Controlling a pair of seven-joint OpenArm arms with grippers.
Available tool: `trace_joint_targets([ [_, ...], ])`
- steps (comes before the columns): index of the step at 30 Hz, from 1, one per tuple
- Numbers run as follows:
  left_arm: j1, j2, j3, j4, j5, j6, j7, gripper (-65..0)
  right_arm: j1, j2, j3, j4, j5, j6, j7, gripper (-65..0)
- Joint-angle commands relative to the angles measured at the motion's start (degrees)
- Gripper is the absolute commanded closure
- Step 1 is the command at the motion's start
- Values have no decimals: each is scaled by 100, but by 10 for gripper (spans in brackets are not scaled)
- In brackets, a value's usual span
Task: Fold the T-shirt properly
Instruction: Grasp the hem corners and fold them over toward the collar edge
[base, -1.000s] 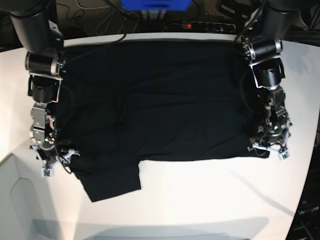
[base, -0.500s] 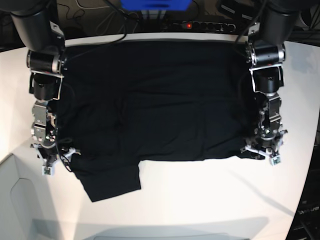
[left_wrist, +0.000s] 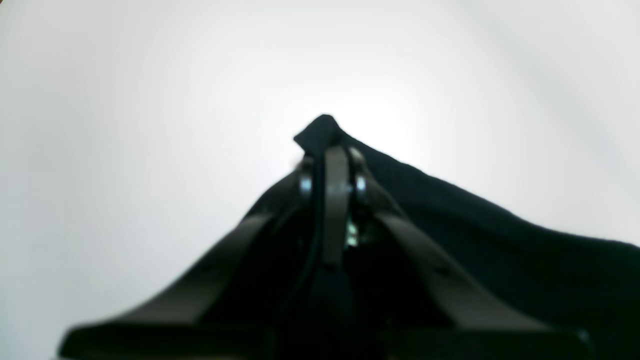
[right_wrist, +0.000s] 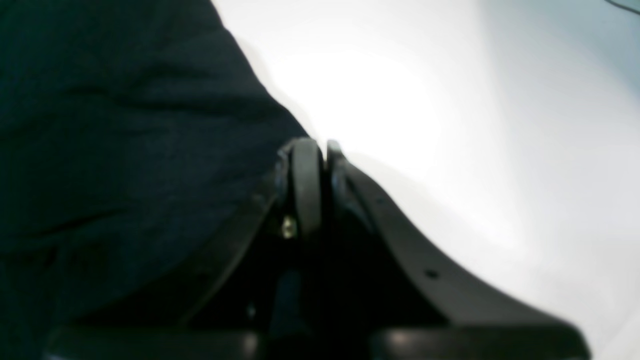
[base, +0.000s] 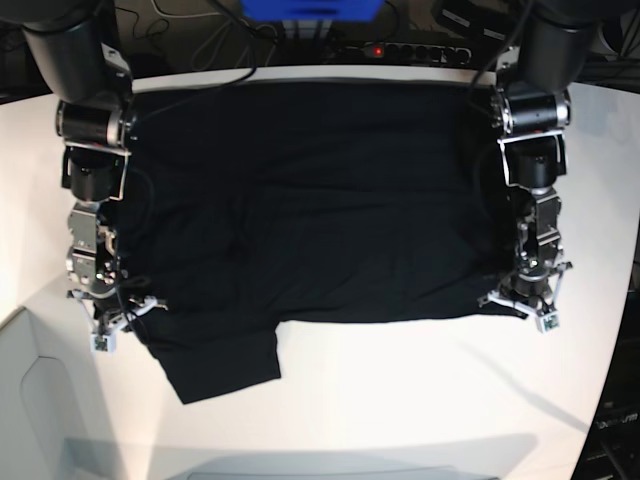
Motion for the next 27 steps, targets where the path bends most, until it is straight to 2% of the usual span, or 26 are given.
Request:
trace_joint_targets([
  [1, -17, -55, -17, 7, 47, 56, 318, 0, 36, 79, 1, -8, -132, -28, -397, 0],
  [7, -17, -55, -25, 103, 47, 65, 326, 0, -289, 88, 19, 1020, -132, -19, -405, 0],
  [12, 423, -63, -25, 1229, 47, 100, 353, 0, -790, 53, 54, 2154, -106, -19, -405, 0],
  [16, 652, -46, -113, 2073, 47, 100, 845, 0, -984, 44, 62, 2664, -88, -19, -405, 0],
  [20, 994, 16, -720, 2908, 47, 56, 1267, 0, -1344, 44, 62, 3332, -88, -19, -405, 0],
  [25, 1285, 104, -1098, 3637, 39, 47, 1689, 0, -1907, 44, 62, 4255, -88, -19, -405, 0],
  [27, 1452, 121, -1256, 3928, 39, 47, 1751, 0, -2153, 44, 71, 4625, 88, -19, -405, 0],
])
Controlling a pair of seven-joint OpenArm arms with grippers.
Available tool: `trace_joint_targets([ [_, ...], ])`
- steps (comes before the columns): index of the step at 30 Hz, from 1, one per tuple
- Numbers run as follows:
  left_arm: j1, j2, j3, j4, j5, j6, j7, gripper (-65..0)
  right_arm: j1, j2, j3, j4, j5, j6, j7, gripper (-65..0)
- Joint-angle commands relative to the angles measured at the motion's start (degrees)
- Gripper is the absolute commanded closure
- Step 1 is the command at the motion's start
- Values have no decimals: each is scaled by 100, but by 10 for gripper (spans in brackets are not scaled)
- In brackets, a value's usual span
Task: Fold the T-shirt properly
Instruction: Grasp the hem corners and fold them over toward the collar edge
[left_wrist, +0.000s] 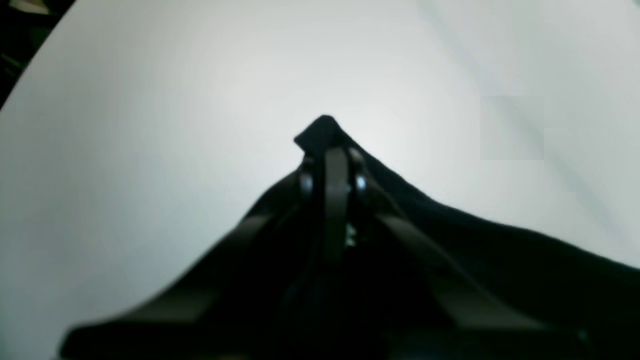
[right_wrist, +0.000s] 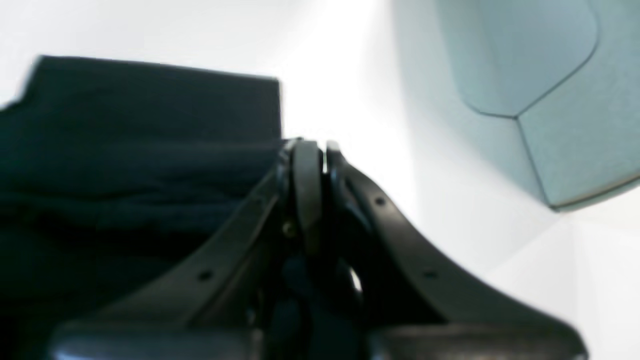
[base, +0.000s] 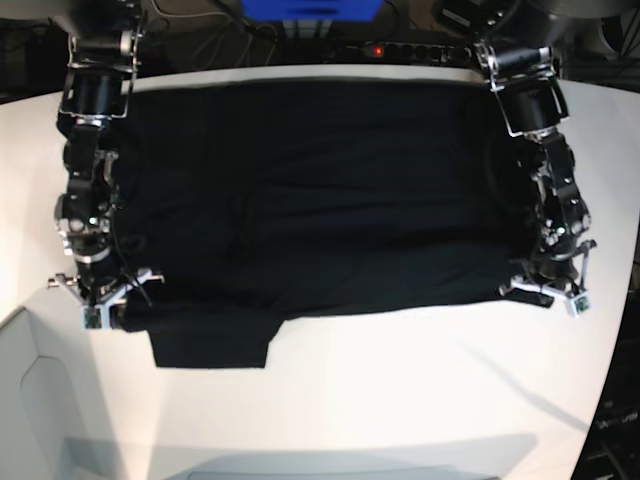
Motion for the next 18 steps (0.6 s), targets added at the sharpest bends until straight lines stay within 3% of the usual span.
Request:
trace_joint_targets([
  [1, -50, -108, -70, 232, 21, 27, -166, 0, -1, 103, 32, 261, 182, -41, 148, 0],
  [8, 715, -29, -131, 1261, 21, 27, -166, 0, -880, 165, 331, 1236, 490, -32, 139, 0],
  [11, 1128, 15, -131, 1753, -40, 27, -166, 0, -1109, 165, 507, 1474, 490, 249, 139, 0],
  [14, 1577, 112, -272, 2149, -445, 36, -166, 0, -1293, 156, 762, 1641, 490, 487, 139, 0],
  [18, 2087, 182, -632, 2289, -1016, 36, -166, 0, -1654, 156, 1008, 1825, 490, 548, 139, 0],
])
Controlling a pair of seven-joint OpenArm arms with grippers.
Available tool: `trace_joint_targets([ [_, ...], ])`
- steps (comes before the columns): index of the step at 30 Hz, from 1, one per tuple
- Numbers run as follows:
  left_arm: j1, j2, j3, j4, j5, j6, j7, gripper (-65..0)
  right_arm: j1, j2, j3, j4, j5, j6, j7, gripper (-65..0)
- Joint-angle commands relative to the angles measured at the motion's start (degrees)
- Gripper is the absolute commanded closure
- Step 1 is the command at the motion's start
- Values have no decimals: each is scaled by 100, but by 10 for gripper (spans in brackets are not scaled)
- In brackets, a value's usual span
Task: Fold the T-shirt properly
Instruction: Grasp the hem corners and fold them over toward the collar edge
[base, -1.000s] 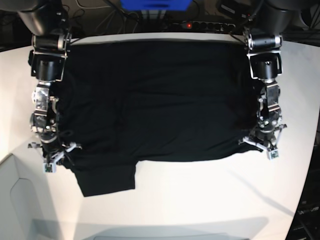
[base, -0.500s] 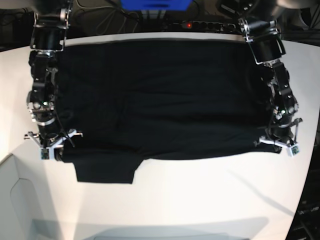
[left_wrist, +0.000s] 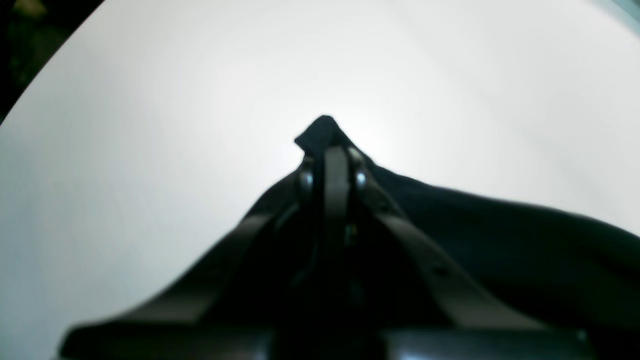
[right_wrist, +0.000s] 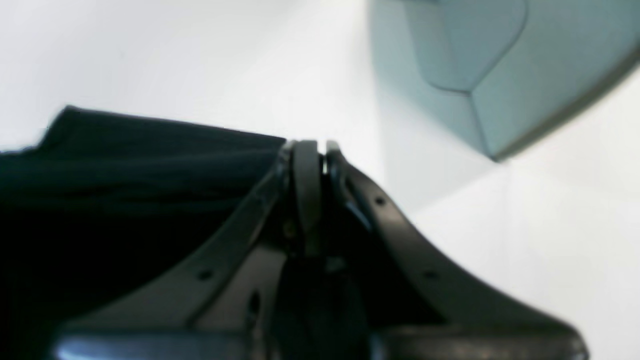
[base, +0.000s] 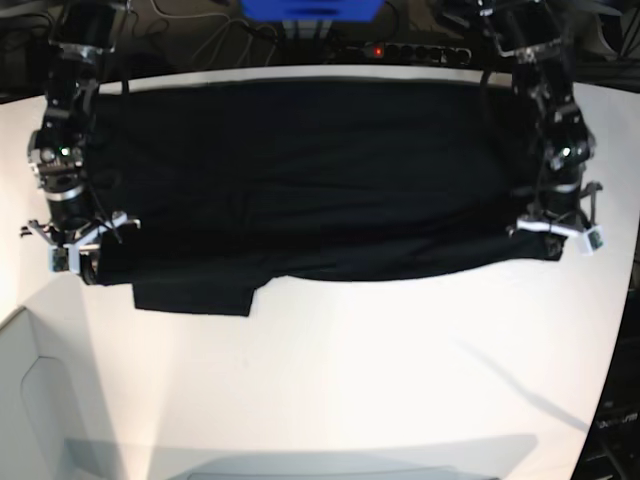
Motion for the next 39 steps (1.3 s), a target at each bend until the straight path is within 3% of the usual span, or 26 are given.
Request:
trace_joint_targets([
  [1, 55, -54, -80, 101, -138, -16, -120, 0, -28, 77, 79, 116, 46, 19, 187, 0],
  [15, 1312, -80, -757, 119, -1422, -25, -129, 0, -1056, 86, 281, 389, 310, 19, 231, 0],
  [29, 1514, -37, -713, 49, -1466, -25, -120, 0, -1373, 86, 246, 450, 284, 19, 161, 0],
  [34, 1532, -28, -704, 40, -1466, -25, -120, 0, -1347, 113, 237, 345, 284, 19, -323, 0],
  [39, 1549, -28, -704, 40, -1475, -25, -120, 0, -1347, 245, 272, 415, 284, 19, -437, -149],
])
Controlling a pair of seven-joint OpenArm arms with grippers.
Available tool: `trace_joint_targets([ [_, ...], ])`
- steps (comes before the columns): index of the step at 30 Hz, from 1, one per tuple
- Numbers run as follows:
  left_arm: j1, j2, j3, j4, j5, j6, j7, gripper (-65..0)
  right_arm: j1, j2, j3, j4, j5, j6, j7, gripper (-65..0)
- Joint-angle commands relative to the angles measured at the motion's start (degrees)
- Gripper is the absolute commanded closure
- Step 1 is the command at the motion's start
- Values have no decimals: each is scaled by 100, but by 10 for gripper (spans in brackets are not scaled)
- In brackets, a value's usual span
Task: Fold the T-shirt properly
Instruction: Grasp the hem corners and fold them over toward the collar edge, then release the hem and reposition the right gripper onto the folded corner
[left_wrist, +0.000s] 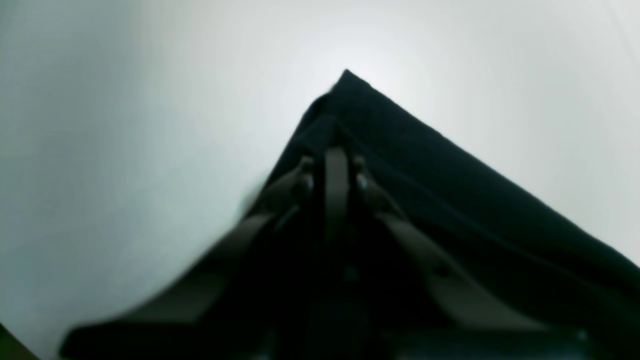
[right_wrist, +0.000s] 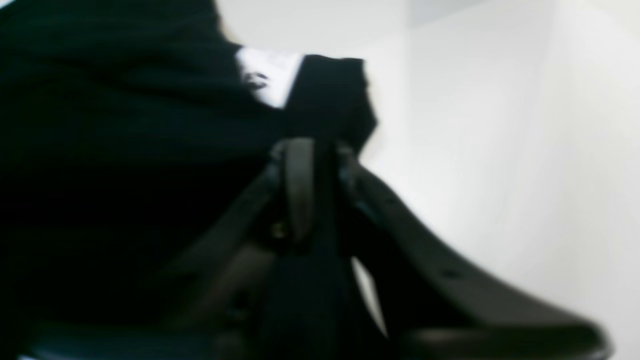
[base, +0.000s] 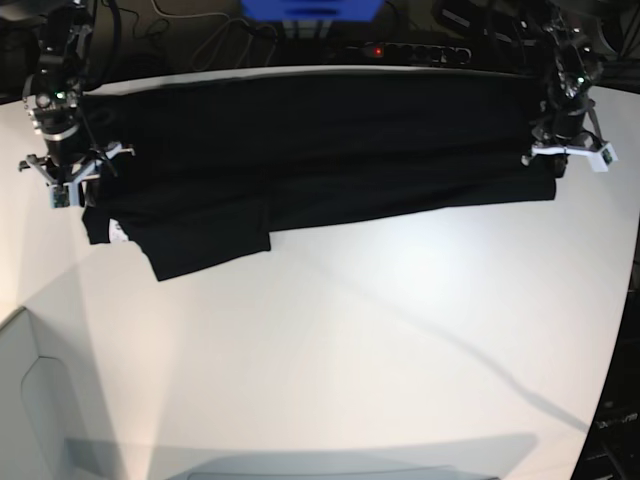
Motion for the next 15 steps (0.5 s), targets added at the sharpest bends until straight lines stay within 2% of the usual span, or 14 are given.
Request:
trace_joint_targets([
  [1, 24, -78, -28, 79, -15, 16, -125, -1, 19, 96, 54, 149, 32, -16, 136, -191],
  [4, 24, -78, -28, 79, -15, 16, -116, -1, -7, 61, 370, 439, 50, -16, 144, -285],
  [6, 24, -78, -28, 79, -15, 16, -116, -1, 2, -62, 555, 694, 59, -16, 144, -323],
  [9, 24, -78, -28, 79, -15, 16, -116, -1, 81, -168, 555, 1019, 59, -16, 136, -338],
  [11, 24, -78, -2, 79, -15, 16, -116, -1, 336, -212, 309, 1054, 50, -16, 92, -341],
  [15, 32, -87, 218, 79, 29, 16, -116, -1, 1066, -185, -447, 1028, 41, -16, -867, -341],
])
